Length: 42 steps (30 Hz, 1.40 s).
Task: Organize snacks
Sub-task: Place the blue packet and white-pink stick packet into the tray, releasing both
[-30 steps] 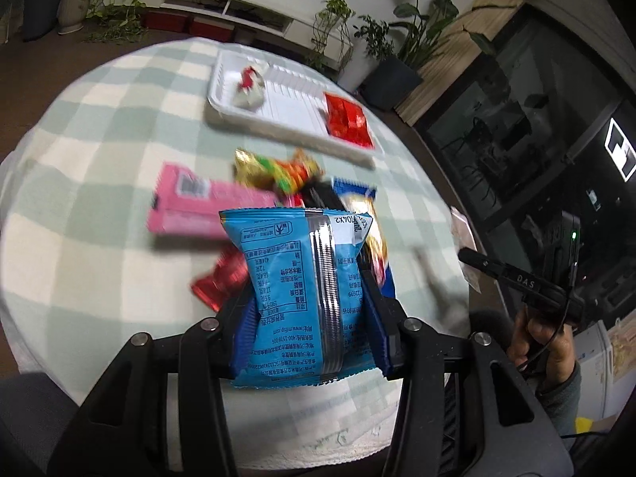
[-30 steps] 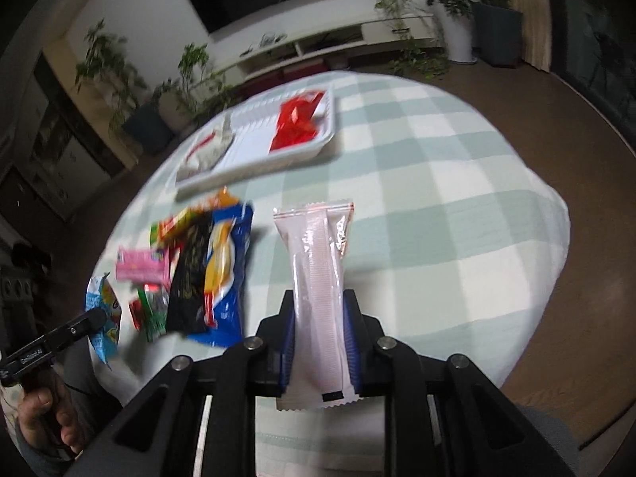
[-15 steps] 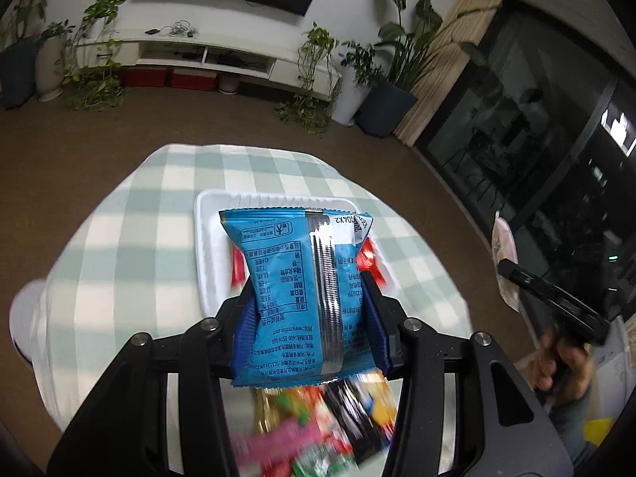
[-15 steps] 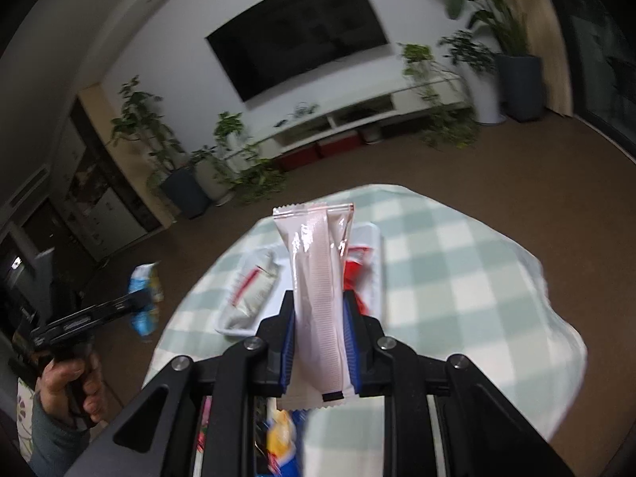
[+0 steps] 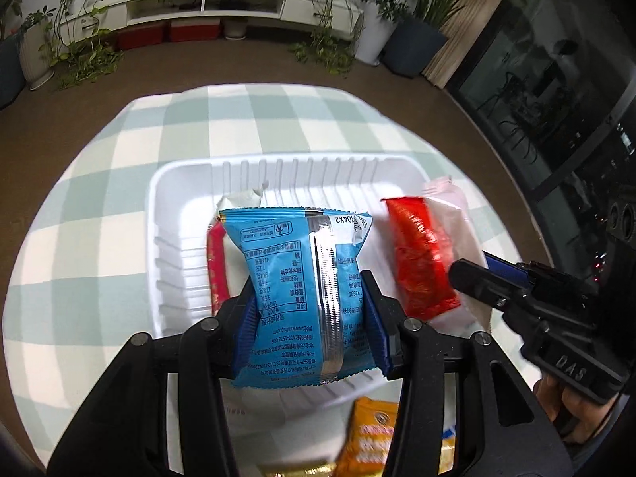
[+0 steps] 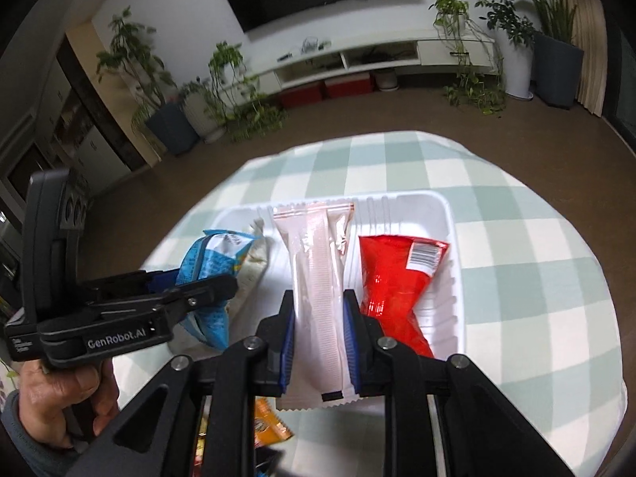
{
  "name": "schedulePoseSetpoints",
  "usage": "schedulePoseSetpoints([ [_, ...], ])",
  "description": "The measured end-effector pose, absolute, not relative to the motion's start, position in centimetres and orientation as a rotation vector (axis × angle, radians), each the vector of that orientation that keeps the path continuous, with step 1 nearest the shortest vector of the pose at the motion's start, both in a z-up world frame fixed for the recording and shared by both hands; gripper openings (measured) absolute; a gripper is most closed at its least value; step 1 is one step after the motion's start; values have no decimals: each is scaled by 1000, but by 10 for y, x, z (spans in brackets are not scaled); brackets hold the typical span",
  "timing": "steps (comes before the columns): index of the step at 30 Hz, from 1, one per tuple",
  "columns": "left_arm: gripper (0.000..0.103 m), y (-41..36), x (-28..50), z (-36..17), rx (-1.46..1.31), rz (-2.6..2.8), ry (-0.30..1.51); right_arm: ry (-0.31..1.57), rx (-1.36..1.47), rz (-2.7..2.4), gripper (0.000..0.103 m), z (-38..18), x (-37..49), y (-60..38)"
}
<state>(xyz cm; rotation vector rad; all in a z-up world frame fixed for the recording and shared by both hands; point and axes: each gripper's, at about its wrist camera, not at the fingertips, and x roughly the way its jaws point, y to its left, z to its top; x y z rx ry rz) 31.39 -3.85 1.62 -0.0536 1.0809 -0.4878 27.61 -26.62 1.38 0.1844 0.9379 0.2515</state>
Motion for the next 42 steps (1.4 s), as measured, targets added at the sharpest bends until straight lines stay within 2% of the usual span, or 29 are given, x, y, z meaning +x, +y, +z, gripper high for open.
schedulePoseSetpoints([
  [8,47,-56,313,-11,12,-488,1112,1020,120,218,25,-23,287,-263],
  [20,52,-63,311,-21,25,-494,1129,1019,106,204,30,-25,284,-263],
  [28,62,-58,305,-11,6,-499,1113,998,112,192,36,-16,280,-266],
  [31,62,-55,301,-5,2,-503,1106,980,111,195,42,-8,275,-267],
  [37,65,-46,285,13,-9,-510,1077,930,137,199,64,14,253,-273],
  [39,72,-42,277,21,-3,-512,1061,902,153,206,77,22,242,-276],
  [42,84,-32,260,37,0,-527,1029,875,197,223,87,34,222,-285],
])
